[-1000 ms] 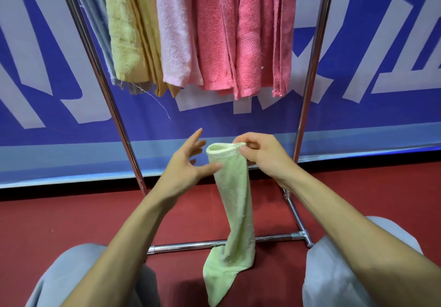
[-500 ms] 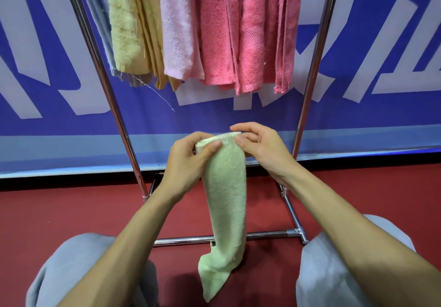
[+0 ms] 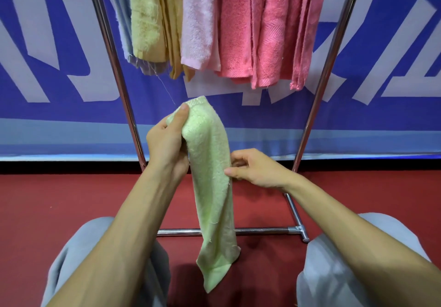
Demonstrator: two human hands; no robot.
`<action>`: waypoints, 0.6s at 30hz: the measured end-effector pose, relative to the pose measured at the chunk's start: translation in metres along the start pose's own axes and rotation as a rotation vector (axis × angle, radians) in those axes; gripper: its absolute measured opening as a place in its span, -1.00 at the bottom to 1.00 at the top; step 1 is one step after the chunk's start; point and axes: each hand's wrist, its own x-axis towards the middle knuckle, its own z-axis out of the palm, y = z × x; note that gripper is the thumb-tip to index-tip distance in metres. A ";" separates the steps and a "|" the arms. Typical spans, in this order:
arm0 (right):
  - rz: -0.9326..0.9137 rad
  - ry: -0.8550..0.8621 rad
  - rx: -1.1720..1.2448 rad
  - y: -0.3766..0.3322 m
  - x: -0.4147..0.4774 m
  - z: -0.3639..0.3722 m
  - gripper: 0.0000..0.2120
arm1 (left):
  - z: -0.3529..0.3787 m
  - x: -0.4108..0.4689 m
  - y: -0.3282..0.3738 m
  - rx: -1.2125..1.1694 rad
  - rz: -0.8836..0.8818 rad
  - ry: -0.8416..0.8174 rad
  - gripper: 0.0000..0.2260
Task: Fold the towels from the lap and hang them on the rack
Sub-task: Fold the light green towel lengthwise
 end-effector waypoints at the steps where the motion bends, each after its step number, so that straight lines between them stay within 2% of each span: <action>1: -0.004 -0.002 -0.015 -0.001 0.001 0.001 -0.96 | -0.002 0.000 0.001 -0.039 -0.031 0.034 -0.90; 5: -0.049 0.076 0.042 -0.009 0.003 0.000 -0.78 | -0.009 0.002 0.005 -0.144 -0.131 0.145 -0.95; 7: -0.085 0.130 0.145 -0.012 0.003 -0.002 -0.78 | -0.012 0.004 0.006 -0.145 -0.140 0.138 -0.93; 12: -0.149 0.234 0.390 -0.024 -0.002 -0.013 -0.80 | -0.009 0.005 0.001 -0.084 -0.175 -0.085 -0.74; 16: -0.180 0.293 0.642 -0.031 -0.009 -0.029 -0.81 | 0.001 0.000 -0.013 0.002 -0.239 -0.261 -0.70; 18: -0.196 0.333 0.667 -0.031 -0.011 -0.035 -0.82 | 0.007 -0.003 -0.022 0.044 -0.296 -0.318 -0.64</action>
